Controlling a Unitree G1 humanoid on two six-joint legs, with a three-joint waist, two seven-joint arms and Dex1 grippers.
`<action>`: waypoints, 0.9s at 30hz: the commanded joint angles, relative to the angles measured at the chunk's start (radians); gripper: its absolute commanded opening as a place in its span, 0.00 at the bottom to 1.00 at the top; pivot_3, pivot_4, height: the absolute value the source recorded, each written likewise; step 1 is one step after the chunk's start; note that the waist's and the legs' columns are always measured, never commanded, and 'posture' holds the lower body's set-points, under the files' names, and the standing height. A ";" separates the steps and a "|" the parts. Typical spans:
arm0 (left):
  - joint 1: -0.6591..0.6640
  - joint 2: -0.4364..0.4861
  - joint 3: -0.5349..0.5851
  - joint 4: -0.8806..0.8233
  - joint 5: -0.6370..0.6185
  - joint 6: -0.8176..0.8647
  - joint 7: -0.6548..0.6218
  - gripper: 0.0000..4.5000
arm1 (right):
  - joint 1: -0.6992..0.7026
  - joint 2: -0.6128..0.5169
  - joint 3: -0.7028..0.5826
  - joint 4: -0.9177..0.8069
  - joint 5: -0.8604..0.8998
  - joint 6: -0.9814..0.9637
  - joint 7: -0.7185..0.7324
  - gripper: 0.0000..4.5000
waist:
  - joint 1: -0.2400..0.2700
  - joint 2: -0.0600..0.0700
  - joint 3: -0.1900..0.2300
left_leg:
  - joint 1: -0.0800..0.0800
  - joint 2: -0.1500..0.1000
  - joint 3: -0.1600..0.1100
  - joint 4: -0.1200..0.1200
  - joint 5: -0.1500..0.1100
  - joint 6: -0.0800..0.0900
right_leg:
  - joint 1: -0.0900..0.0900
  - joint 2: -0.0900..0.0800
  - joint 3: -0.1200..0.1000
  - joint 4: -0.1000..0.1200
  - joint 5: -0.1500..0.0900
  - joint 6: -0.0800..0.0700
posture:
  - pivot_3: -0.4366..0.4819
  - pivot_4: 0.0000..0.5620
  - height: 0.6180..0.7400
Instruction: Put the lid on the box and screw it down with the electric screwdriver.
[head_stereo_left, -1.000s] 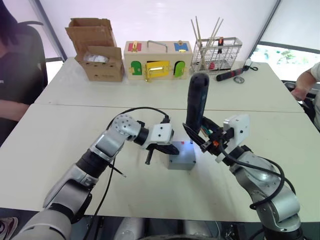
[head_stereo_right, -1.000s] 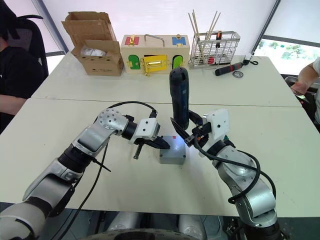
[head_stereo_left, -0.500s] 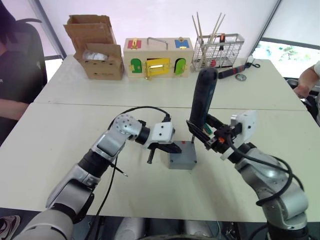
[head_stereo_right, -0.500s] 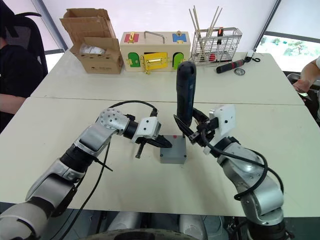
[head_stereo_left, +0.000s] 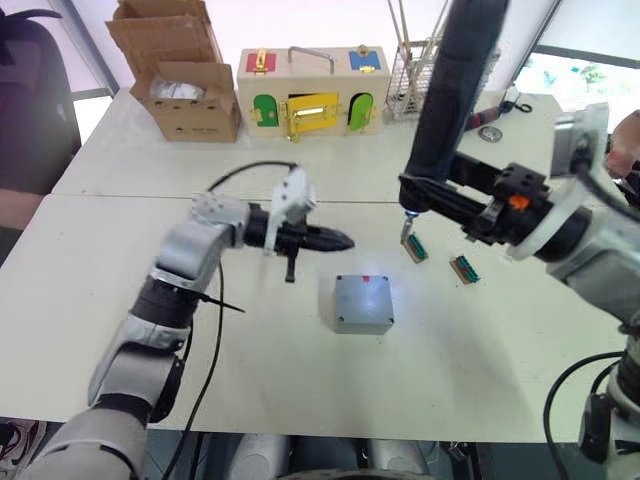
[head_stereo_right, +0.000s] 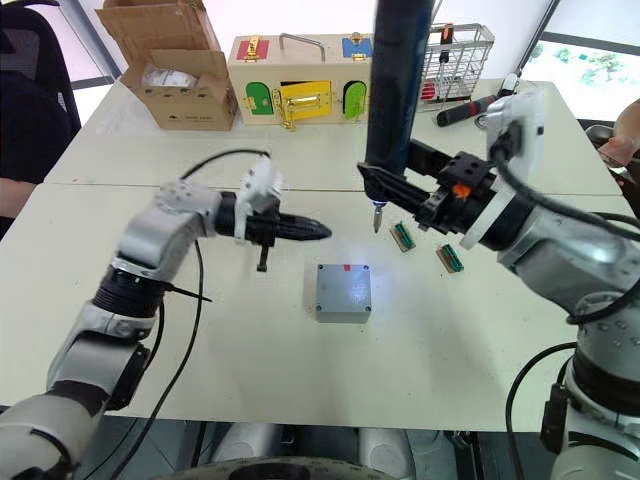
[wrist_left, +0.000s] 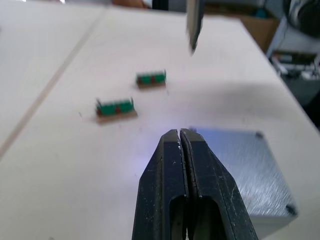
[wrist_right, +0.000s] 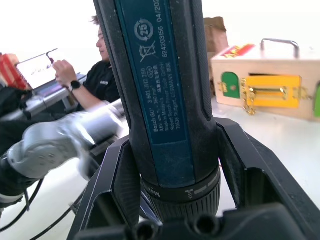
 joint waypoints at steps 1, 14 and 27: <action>-0.008 -0.013 0.003 -0.044 -0.037 0.008 0.003 0.00 | -0.064 -0.098 -0.094 0.082 0.150 0.011 -0.049 0.42 | 0.001 0.001 0.002 | 0.000 0.000 0.000 0.001 0.000 0.000 | 0.000 0.000 0.000 0.000 0.000 0.000 | 0.48 0.27 1.00; 0.050 -0.061 -0.148 -0.154 -0.007 -0.109 -0.064 0.00 | 0.370 -0.728 -0.242 0.537 -0.042 0.502 0.324 0.42 | -0.002 0.006 0.006 | -0.002 0.001 0.004 0.009 -0.007 0.012 | 0.002 0.000 0.001 0.000 0.000 0.000 | 0.48 0.27 1.00; 0.134 -0.015 -0.202 -0.240 0.065 -0.140 0.014 0.00 | 0.112 -0.594 0.251 0.718 -0.303 0.523 0.397 0.42 | 0.004 0.012 0.006 | 0.000 0.001 0.006 0.010 -0.004 0.007 | 0.001 0.001 0.003 0.003 0.000 0.000 | 0.48 0.27 1.00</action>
